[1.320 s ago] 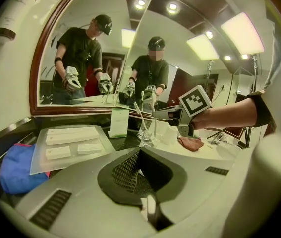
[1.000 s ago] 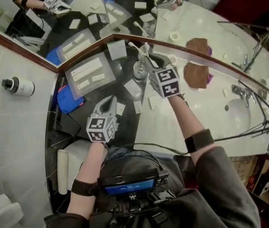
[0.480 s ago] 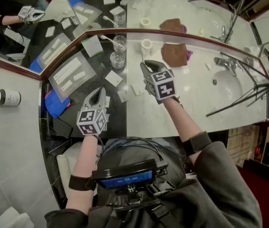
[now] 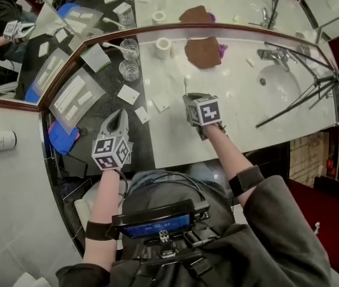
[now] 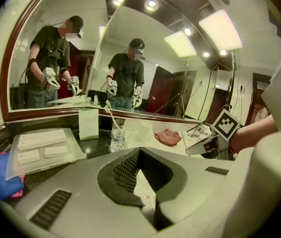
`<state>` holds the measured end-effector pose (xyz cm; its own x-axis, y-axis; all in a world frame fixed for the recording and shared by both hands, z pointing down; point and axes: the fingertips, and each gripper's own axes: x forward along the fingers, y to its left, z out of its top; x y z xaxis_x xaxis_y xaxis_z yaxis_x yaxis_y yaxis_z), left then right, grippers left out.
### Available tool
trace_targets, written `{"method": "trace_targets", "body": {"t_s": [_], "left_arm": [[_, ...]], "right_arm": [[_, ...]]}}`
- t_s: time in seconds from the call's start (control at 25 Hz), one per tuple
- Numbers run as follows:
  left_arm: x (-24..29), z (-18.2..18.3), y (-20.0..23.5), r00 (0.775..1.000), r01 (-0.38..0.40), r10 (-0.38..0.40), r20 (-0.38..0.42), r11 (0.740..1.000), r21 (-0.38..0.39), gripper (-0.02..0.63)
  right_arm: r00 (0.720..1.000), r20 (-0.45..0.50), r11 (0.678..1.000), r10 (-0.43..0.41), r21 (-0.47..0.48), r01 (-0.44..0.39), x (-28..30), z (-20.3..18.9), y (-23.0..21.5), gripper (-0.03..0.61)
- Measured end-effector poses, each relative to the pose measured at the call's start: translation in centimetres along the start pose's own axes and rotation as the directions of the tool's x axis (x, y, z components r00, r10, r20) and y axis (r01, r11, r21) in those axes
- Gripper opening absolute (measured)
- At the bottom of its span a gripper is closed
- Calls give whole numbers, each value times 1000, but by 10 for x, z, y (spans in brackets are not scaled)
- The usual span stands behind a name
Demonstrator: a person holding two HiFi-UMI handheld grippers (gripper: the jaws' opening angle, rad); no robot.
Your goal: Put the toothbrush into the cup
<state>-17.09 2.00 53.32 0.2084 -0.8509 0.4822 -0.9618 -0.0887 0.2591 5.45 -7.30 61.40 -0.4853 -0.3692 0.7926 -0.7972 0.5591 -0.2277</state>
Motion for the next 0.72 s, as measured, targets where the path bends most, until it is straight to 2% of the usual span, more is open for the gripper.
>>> {"method": "trace_targets", "body": {"t_s": [0.24,0.72], "left_arm": [[-1,-3,-8,1000,5,-5,-12,1000,5,3],[-17,-12,4,998,-51,51,-37,999,13,3]], "right_arm": [[995,-98,997,-29,70,36,9,-38,-26,64],[986,-167,978,-19,201,53,38,-66,-40,66]]}}
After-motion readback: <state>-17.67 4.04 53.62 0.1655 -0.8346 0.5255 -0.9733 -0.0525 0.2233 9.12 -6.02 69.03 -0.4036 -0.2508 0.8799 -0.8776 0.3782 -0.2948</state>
